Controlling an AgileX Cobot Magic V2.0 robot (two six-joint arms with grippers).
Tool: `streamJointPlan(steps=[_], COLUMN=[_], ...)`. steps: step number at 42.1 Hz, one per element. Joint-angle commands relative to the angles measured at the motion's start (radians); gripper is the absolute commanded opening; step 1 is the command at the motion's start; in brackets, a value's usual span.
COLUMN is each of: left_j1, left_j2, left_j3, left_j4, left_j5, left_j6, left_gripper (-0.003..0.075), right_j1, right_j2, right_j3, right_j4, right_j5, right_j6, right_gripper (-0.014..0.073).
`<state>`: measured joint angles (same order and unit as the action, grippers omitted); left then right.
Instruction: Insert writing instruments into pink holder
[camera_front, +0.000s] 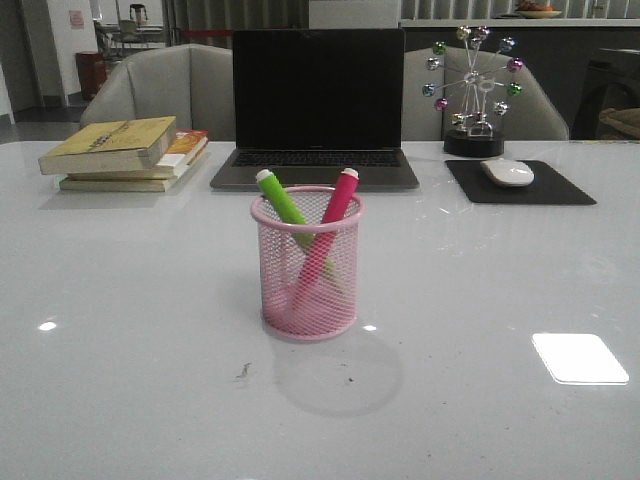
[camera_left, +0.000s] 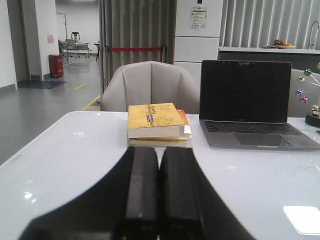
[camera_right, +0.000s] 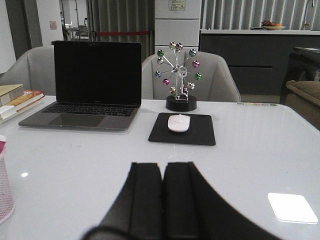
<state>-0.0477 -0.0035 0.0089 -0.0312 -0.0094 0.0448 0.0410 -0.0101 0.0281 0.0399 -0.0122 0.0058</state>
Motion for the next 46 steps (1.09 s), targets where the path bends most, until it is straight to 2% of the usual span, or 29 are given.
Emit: streamJointPlan(steps=[1, 46], left_j1=[0.001, 0.001], left_j2=[-0.018, -0.018], left_j3=[0.000, 0.000], left_j4=[0.001, 0.001], left_j5=[-0.089, -0.089], left_j6=[-0.010, -0.010], left_gripper=[0.0097, 0.0097], right_j1=[-0.009, -0.034], right_j2=[-0.022, -0.022], right_j3=[-0.012, -0.012], right_j4=[0.005, -0.007], right_j5=[-0.097, -0.098], right_j6=[-0.006, -0.006], right_gripper=[0.0058, 0.0058])
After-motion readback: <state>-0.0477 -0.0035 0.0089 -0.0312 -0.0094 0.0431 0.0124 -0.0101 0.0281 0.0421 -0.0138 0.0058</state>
